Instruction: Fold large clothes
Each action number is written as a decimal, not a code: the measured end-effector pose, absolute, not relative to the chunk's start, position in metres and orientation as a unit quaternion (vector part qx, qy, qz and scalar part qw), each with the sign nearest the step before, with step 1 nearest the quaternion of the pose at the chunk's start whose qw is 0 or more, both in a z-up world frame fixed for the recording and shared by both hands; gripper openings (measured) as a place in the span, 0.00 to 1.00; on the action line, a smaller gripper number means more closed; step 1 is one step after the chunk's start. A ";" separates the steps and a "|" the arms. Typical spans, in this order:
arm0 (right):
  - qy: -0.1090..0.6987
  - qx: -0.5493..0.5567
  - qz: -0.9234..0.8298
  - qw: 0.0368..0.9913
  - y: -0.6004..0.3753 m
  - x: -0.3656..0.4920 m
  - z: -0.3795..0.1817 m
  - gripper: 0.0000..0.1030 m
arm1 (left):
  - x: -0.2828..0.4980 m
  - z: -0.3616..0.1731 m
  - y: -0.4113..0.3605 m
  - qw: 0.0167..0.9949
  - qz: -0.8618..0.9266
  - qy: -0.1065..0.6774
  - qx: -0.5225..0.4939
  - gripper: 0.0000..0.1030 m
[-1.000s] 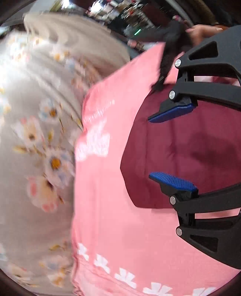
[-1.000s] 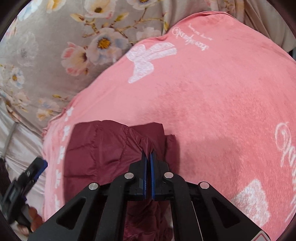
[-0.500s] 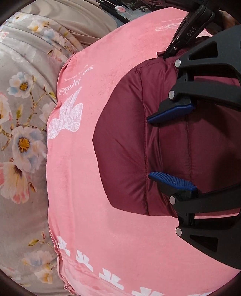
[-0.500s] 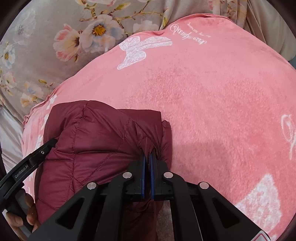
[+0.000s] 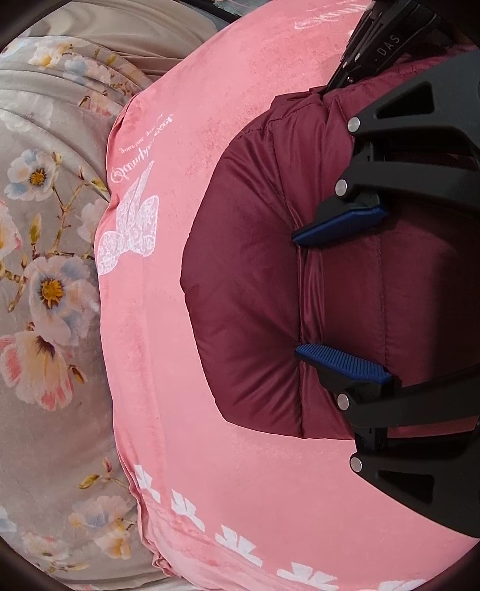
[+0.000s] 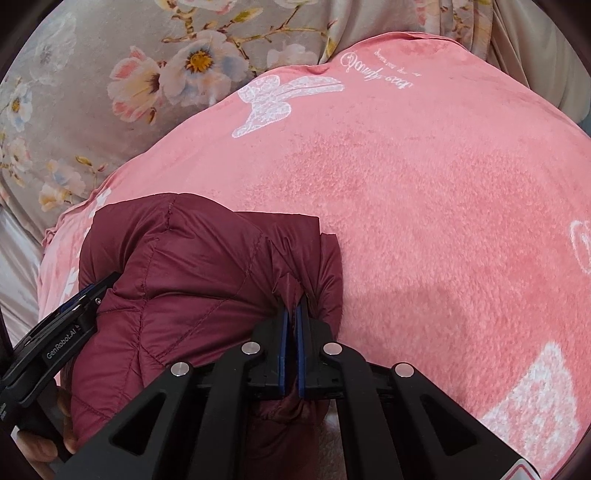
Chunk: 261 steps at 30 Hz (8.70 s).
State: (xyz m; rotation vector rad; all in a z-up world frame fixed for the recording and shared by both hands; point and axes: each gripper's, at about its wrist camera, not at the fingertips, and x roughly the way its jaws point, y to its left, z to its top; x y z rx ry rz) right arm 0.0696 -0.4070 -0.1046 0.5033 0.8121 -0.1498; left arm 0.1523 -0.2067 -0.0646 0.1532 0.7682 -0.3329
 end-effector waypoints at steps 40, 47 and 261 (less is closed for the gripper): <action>0.427 0.154 -0.095 0.886 -0.330 -0.053 -0.102 0.19 | 0.049 -0.061 -0.149 0.886 -0.169 0.417 0.110 0.55; 0.419 0.158 -0.095 0.889 -0.329 -0.054 -0.106 0.19 | 0.051 -0.066 -0.150 0.887 -0.167 0.417 0.111 0.55; 0.326 0.240 0.085 0.911 -0.187 0.187 -0.057 0.18 | 0.246 -0.024 0.031 0.912 -0.231 0.334 0.058 0.48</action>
